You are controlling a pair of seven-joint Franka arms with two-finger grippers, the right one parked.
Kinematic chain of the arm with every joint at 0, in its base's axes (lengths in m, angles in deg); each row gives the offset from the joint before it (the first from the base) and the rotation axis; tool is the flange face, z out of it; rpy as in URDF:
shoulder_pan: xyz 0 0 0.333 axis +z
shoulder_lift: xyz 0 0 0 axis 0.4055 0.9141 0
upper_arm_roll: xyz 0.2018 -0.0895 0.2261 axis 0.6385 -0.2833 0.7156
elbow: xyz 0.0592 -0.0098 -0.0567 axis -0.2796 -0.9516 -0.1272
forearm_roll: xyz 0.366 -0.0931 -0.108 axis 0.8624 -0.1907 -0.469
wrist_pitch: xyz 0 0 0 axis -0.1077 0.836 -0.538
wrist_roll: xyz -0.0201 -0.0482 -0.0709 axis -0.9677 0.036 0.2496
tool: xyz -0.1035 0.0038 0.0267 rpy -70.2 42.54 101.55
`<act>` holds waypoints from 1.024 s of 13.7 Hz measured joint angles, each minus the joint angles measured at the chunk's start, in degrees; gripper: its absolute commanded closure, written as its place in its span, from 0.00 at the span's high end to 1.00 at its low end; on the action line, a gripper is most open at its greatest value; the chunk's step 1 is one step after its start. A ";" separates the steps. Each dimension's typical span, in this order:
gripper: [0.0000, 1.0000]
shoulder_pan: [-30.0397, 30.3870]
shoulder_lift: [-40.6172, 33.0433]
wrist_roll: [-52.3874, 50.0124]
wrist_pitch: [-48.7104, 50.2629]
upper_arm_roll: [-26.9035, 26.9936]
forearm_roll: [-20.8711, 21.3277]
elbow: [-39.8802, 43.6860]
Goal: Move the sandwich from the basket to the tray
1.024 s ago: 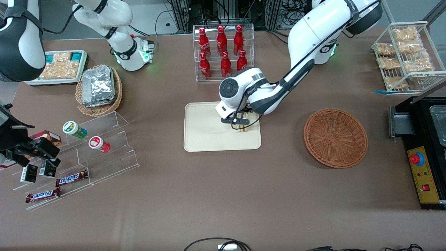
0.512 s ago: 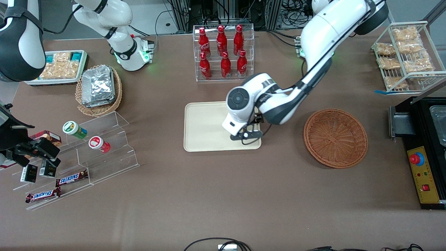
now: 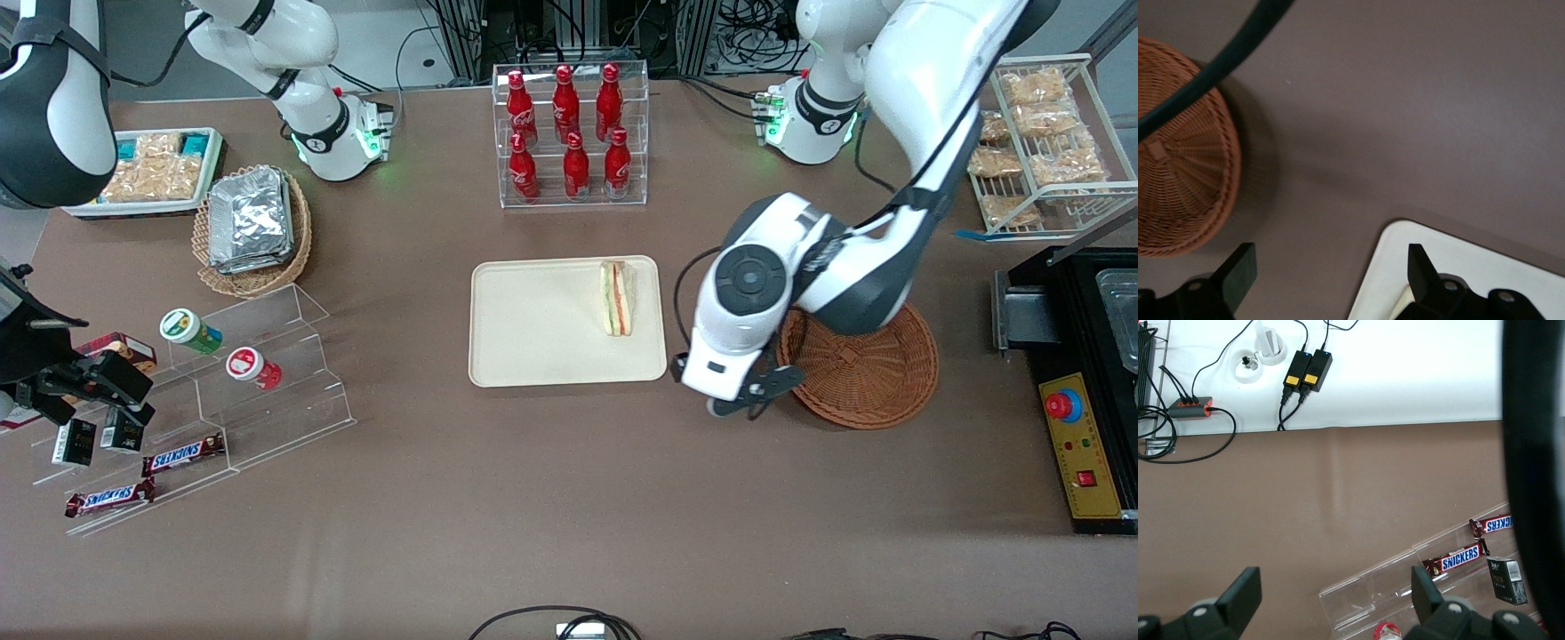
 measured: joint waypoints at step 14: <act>1.00 3.24 -16.96 28.89 8.34 16.90 -13.62 -5.95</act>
